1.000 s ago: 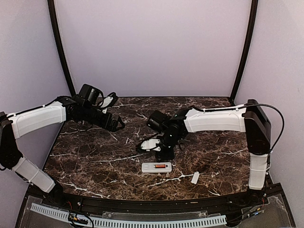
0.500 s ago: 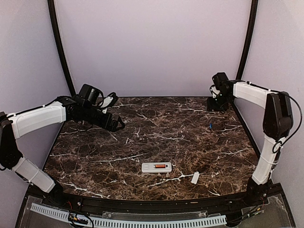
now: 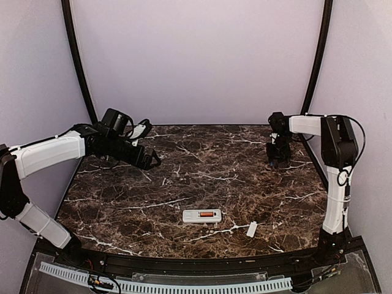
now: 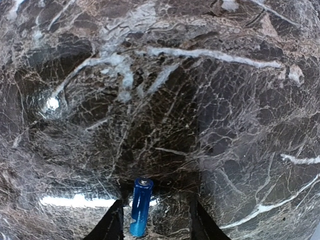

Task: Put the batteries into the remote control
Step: Pick up the battery at the center of the board.

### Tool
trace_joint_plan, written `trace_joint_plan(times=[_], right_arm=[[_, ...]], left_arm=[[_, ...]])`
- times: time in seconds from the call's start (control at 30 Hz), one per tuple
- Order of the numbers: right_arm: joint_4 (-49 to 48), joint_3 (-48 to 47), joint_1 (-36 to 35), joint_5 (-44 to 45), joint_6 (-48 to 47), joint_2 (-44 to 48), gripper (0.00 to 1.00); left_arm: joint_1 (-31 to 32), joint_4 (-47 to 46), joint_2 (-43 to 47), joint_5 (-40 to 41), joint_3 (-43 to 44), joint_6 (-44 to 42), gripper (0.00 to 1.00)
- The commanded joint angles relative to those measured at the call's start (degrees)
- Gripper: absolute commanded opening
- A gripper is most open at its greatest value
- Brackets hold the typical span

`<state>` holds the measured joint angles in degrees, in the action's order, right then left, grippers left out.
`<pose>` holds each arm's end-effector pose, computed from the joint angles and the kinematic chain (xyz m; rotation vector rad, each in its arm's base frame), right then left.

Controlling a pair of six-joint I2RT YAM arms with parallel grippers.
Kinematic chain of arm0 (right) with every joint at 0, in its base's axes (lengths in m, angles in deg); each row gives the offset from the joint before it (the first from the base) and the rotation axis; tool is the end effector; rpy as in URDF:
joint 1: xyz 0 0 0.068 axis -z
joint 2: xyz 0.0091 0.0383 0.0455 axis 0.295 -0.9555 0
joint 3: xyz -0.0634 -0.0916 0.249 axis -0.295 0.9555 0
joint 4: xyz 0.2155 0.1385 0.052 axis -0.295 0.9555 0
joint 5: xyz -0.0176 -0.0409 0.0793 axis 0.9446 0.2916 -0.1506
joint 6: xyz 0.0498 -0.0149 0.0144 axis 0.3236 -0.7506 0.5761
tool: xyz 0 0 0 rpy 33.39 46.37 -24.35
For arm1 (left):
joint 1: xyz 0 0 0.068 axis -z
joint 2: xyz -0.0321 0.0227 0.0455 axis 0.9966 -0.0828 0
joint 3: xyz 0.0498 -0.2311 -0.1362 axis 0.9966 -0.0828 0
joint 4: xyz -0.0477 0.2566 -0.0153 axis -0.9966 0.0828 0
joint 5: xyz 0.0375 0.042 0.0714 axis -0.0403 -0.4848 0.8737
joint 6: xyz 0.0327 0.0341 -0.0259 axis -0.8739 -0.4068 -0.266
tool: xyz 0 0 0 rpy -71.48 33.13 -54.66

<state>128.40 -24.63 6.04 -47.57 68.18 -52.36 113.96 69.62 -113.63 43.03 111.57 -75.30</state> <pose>0.4276 0.0797 0.1606 0.1562 2.8509 -0.0734 0.2738 -0.1597 0.2776 0.6033 2.2793 -0.5741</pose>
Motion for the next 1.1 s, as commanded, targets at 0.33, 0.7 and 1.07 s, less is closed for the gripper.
trace_joint_plan(times=[0.33, 0.7, 1.07], right_arm=[[0.19, 0.11, 0.04, -2.78, -0.52, -2.21, 0.06], [-1.96, 4.67, -0.13, -6.54, -1.64, 3.88, 0.0], [-5.48, 12.08, -7.21, -7.73, -0.1, 19.76, 0.0]], left_arm=[[-0.41, 1.2, 1.39, 0.37, -0.07, -0.79, 0.99], [-0.41, 1.05, 1.89, 0.75, -0.1, -0.81, 0.99], [-0.41, -1.86, 5.73, 2.06, -1.77, -0.09, 0.98]])
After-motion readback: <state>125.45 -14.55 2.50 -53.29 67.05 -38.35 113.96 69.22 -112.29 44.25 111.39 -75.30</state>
